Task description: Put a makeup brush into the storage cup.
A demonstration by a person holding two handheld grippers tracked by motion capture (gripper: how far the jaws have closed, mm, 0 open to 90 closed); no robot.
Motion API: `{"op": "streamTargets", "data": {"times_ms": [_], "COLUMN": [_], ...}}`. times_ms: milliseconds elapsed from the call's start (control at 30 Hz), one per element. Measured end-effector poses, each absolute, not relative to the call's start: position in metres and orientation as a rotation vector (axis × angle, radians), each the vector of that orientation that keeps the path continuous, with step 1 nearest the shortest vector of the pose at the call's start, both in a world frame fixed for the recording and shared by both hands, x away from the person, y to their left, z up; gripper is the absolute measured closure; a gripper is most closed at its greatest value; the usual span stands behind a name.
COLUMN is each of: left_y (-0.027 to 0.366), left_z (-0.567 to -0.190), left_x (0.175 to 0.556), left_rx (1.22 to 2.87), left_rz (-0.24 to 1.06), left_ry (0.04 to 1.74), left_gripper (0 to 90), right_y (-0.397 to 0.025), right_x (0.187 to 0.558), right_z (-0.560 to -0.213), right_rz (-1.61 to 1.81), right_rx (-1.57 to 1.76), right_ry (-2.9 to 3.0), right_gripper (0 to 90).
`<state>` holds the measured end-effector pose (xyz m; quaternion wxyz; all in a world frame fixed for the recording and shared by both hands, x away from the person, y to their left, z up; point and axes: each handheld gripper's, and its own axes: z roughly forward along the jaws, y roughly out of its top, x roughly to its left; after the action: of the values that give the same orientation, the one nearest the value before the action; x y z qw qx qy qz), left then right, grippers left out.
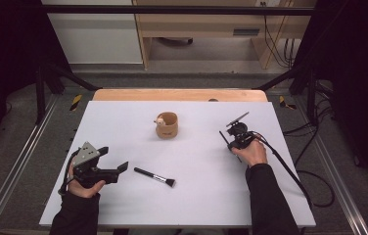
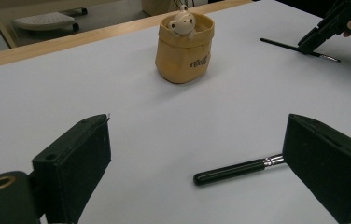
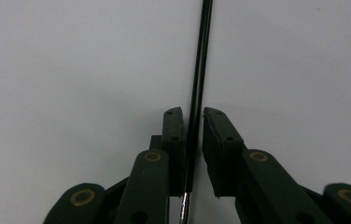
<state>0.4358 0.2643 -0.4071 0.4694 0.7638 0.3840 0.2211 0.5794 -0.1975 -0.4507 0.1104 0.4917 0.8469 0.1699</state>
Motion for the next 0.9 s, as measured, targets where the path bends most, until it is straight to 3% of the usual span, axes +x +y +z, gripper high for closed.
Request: {"op": "streamTargets", "data": {"times_ms": [233,900], "left_y": [0.2639,0.2635], "left_z": [-0.4072,-0.4076], "left_x": [0.4356,0.4359], "left_rx": [1.876,1.882], "left_rz": [0.543,0.546], "left_ry": [0.94,0.942], "left_gripper": [7.0,7.0], "right_y": [-0.1979,-0.1975], "right_x": [0.5798,0.5736], "right_z": [-0.452,-0.444], "right_rz": [0.508,0.572], "right_rx": [1.457,1.468], "right_ry": [2.489,2.473], "right_gripper": [84.6,85.9]}}
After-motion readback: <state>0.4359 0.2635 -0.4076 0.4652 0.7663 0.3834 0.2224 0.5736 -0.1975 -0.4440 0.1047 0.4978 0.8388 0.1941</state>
